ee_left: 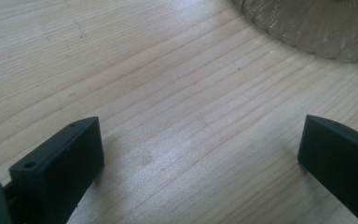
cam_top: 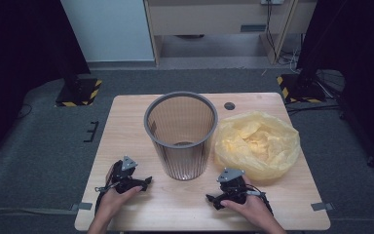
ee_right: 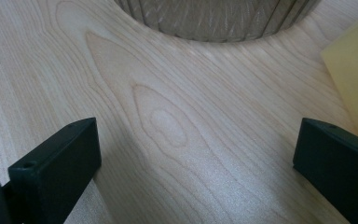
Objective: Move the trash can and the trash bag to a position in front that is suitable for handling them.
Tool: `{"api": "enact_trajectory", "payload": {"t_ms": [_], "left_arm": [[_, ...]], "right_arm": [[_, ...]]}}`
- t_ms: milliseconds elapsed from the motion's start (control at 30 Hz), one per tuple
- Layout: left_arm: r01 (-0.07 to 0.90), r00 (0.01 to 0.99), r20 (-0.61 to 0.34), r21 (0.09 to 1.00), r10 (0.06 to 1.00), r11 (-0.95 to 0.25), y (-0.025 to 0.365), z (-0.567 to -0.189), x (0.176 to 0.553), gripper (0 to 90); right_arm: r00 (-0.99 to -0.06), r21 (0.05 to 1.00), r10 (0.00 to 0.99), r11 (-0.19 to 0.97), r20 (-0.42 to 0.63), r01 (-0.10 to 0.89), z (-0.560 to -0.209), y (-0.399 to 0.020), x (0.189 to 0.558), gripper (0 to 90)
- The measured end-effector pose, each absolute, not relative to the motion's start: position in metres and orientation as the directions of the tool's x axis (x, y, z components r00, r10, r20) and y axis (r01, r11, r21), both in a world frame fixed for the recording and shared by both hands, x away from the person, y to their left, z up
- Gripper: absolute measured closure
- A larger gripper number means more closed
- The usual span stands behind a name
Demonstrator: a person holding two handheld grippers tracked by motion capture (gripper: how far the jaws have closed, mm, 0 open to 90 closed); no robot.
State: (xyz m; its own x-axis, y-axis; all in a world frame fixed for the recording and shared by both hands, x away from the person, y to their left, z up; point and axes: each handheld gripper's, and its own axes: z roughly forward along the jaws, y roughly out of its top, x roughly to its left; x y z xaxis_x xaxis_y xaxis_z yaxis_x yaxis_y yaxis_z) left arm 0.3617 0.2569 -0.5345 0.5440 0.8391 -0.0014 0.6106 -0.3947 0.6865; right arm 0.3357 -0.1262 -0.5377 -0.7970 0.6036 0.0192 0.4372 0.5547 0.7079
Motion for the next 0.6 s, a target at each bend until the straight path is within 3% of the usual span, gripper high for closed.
{"api": "enact_trajectory", "payload": {"t_ms": [133, 167, 600], "left_arm": [[0.622, 0.547, -0.002, 0.671, 0.837, -0.404, 0.256, -0.532, 0.364, 0.0], [0.620, 0.549, 0.000, 0.671, 0.836, -0.406, 0.257, -0.531, 0.364, 3.5], [0.524, 0.584, -0.084, 0.799, 0.807, -0.295, 0.242, -0.500, 0.358, 2.6]], "right_arm": [[-0.797, 0.708, 0.604, 0.555, 0.019, 0.437, -0.538, -0.126, 0.336, 0.8], [-0.796, 0.706, 0.605, 0.555, 0.020, 0.440, -0.538, -0.126, 0.336, 0.8], [-0.768, 0.705, 0.640, 0.537, 0.018, 0.464, -0.538, -0.129, 0.336, 0.6]]}}
